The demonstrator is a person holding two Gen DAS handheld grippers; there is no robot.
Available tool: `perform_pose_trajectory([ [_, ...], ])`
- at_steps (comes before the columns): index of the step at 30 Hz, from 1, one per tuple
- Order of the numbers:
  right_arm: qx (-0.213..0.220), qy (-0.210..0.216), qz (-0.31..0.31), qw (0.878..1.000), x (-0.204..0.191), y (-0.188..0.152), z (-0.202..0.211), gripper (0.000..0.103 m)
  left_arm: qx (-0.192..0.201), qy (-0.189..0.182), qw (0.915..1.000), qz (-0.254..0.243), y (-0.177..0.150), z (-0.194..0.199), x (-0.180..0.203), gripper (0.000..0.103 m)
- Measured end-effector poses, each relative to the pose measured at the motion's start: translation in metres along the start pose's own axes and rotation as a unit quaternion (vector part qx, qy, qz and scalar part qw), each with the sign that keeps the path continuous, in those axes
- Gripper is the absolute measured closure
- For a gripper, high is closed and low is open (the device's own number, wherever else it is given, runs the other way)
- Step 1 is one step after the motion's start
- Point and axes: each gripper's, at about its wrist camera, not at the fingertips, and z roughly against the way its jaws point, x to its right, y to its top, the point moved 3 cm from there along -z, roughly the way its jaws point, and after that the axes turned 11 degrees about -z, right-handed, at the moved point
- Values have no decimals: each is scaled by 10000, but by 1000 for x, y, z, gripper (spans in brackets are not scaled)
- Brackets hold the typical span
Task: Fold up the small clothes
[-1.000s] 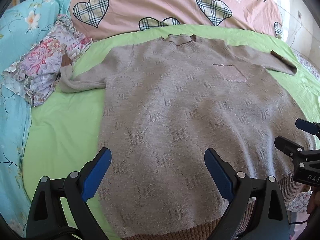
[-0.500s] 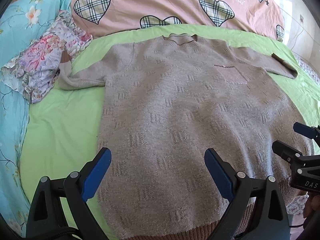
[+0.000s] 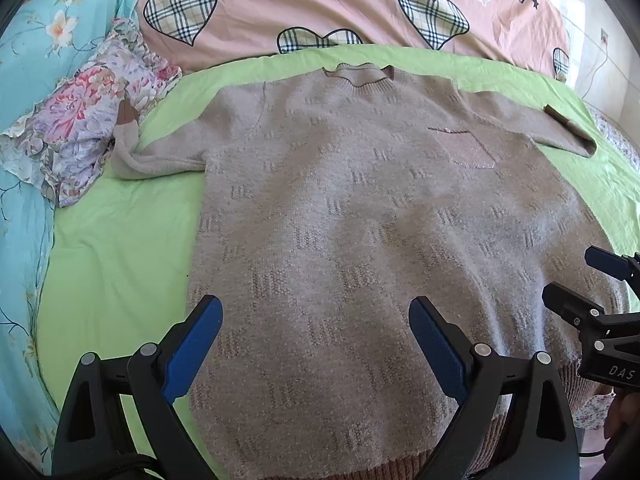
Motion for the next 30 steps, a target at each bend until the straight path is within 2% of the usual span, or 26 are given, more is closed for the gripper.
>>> perform_pose_trajectory([
  [8, -308, -58, -55, 9995, 4, 0, -4, 12, -41, 39, 10000, -9, 3, -5, 0, 8],
  [30, -352, 196, -257, 9989, 11, 8, -12, 12, -122, -1, 9999, 3, 14, -18, 3, 8],
])
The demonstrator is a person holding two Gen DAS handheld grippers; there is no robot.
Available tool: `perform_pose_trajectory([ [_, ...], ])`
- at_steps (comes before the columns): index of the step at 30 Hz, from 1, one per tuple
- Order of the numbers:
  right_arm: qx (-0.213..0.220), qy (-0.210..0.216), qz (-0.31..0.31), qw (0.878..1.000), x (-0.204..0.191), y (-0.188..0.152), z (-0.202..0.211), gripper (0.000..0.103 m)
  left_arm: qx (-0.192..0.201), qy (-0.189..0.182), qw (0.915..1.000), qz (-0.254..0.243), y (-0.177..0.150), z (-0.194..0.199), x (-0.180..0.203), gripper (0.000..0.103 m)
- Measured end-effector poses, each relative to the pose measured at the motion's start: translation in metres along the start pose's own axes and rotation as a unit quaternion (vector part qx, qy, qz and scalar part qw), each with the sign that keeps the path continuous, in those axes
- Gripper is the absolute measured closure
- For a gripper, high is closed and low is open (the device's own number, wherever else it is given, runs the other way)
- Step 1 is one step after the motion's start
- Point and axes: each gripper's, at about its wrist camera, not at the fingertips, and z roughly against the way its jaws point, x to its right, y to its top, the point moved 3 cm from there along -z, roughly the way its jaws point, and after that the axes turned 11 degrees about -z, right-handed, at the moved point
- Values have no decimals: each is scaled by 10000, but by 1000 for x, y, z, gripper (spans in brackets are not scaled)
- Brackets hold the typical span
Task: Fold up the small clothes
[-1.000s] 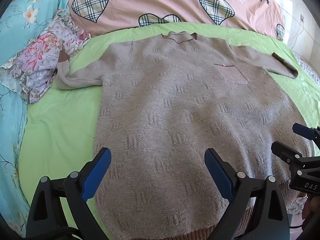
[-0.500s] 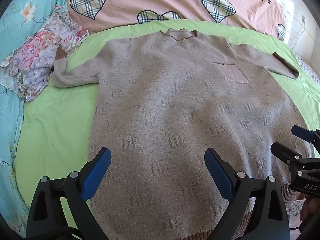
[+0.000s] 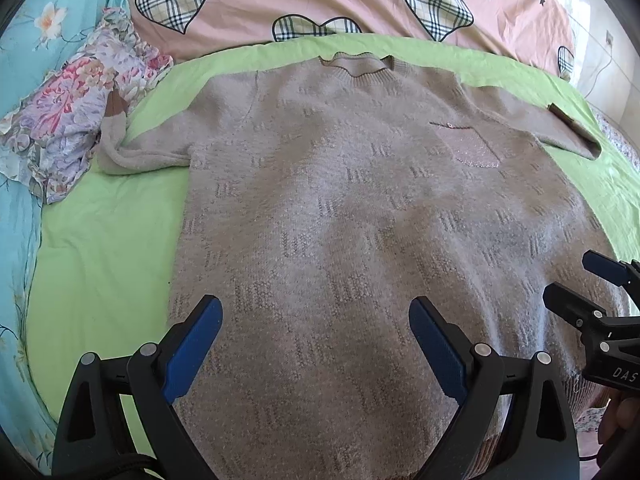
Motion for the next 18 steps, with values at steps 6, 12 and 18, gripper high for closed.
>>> perform_pose_trajectory([
  [6, 15, 82, -129, 9999, 8, 9, -2, 12, -71, -72, 9999, 50, 8, -8, -1, 8],
  [12, 25, 43, -335, 9994, 26, 25, -7, 12, -144, -184, 9996, 173, 21, -20, -4, 8],
  [18, 132, 67, -581, 9982, 50, 44, -7, 12, -188, -364, 9987, 304, 38, -31, -7, 6],
])
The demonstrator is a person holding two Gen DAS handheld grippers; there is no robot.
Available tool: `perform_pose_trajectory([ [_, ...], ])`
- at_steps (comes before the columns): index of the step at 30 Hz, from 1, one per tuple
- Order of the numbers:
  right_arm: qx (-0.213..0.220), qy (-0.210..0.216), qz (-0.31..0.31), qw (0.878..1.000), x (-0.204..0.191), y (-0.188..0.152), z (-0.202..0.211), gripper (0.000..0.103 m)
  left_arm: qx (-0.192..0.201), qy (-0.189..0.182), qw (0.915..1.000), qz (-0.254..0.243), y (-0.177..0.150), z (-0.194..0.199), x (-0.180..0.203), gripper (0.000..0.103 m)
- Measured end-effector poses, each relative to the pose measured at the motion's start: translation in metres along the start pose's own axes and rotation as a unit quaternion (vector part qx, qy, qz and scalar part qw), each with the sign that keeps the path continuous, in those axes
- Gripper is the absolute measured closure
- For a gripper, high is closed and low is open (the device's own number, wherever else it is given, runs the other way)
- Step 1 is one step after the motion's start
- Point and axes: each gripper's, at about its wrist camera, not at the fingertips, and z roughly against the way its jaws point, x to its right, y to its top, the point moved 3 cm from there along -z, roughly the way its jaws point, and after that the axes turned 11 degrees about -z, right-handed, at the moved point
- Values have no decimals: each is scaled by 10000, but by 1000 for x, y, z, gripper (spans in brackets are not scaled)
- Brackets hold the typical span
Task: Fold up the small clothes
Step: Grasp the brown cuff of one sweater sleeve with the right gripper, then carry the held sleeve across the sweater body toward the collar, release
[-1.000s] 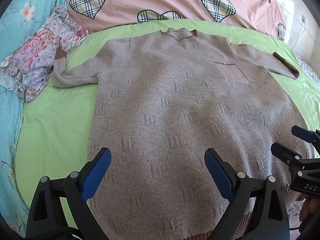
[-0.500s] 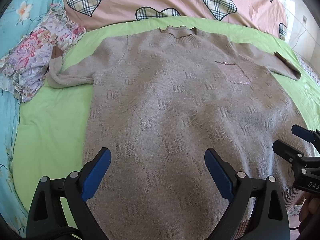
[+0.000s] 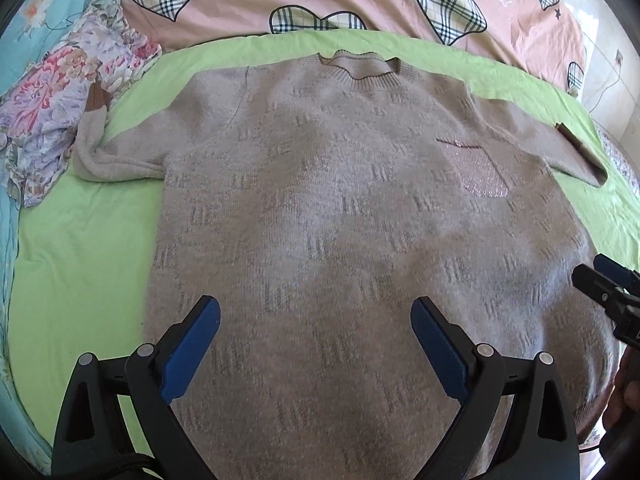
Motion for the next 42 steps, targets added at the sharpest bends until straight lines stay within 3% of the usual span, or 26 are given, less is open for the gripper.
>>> perform_pose_trajectory([
  [5, 216, -86, -244, 9994, 32, 32, 1, 12, 17, -67, 10000, 21, 20, -9, -3, 5],
  [9, 558, -424, -457, 9965, 75, 73, 6, 12, 82, -95, 9999, 78, 37, -14, -9, 5],
  [12, 840, -706, -585, 9922, 109, 109, 6, 12, 96, -360, 9992, 167, 48, -20, -12, 5],
  [15, 988, -945, -695, 9882, 139, 145, -1, 12, -137, -438, 9987, 214, 60, -36, -17, 5],
  [22, 1031, -1474, -448, 9827, 185, 223, -42, 14, -157, -303, 9988, 352, 80, -58, -28, 5],
  [26, 677, -1668, -346, 9831, 202, 245, -76, 28, -237, -346, 9985, 363, 81, -69, -28, 5],
  [30, 462, -1814, -509, 9810, 222, 249, -90, 77, -305, -343, 9984, 336, 80, -77, -28, 5],
  [31, 487, -1812, -553, 9807, 224, 250, -88, 83, -319, -358, 9982, 350, 80, -79, -28, 5],
  [32, 570, -1764, -589, 9809, 222, 250, -82, 92, -330, -378, 9980, 375, 80, -80, -29, 5],
  [35, 743, -1421, -626, 9851, 202, 247, -68, 92, -313, -444, 9975, 447, 79, -81, -31, 5],
  [42, 670, 465, -601, 9949, 86, 223, -45, 92, -129, -691, 9961, 536, 76, -66, -36, 5],
])
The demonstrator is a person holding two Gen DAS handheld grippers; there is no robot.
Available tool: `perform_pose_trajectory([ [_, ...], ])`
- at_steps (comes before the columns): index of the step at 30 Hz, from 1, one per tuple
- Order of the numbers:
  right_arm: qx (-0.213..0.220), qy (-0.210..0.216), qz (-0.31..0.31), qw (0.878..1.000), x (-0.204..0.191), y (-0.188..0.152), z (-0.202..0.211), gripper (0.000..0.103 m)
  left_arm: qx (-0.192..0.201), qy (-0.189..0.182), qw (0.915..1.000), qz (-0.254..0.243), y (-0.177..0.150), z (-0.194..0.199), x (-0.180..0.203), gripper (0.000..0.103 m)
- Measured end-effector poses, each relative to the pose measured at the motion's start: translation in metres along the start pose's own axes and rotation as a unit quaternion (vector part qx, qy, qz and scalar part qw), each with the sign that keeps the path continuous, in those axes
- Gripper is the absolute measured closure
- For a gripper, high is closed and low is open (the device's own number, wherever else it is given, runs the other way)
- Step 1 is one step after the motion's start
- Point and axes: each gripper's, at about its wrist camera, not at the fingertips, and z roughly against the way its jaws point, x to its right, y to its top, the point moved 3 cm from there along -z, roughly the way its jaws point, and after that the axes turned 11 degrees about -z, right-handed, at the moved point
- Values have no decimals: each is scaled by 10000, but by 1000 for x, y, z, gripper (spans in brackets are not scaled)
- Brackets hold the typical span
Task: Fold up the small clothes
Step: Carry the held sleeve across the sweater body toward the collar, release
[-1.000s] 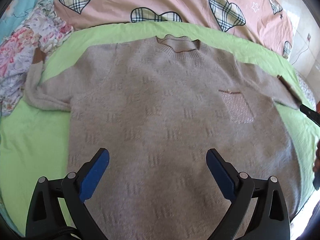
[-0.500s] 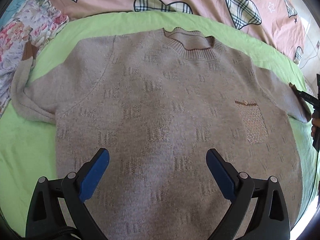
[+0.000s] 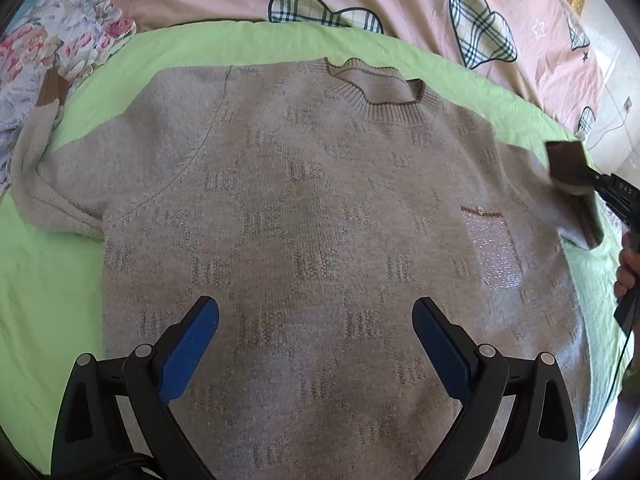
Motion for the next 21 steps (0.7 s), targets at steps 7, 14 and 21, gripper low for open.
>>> perform_pose_trajectory([
  [7, -825, 1666, -80, 9825, -137, -69, -37, 92, 237, -252, 9989, 304, -11, 22, -25, 5],
  [14, -1544, 2312, 212, 9603, -228, -136, -82, 92, 301, -386, 9969, 616, -22, 27, -55, 5],
  [21, -2098, 2445, 59, 9466, -248, -164, -120, 88, 284, -854, 9919, 900, -13, 12, -74, 5],
])
